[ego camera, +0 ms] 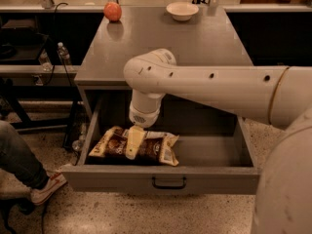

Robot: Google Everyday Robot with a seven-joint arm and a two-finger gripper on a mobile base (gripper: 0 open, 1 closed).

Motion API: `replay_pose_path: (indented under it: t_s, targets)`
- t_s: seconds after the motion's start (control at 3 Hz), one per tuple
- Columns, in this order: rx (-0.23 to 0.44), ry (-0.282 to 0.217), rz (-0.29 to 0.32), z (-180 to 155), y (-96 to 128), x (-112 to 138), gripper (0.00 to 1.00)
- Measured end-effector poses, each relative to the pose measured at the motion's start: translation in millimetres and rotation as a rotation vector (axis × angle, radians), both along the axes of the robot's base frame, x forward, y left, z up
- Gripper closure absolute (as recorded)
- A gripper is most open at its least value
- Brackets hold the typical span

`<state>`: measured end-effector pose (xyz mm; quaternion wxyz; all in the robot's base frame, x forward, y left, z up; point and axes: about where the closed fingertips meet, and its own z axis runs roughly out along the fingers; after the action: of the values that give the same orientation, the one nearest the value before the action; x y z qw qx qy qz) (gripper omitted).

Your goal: Pick brown chip bag from top drawer and place on counter

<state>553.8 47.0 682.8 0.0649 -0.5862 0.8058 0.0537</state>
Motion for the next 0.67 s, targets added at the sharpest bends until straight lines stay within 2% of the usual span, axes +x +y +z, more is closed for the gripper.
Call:
replay_pose_path:
  t_s: [0.33,0.67]
  targets:
    - [-0.012,0.032,-0.041,-23,-1,0,0.00]
    - [-0.014,0.057,-0.071,-38,-3,-1,0.15]
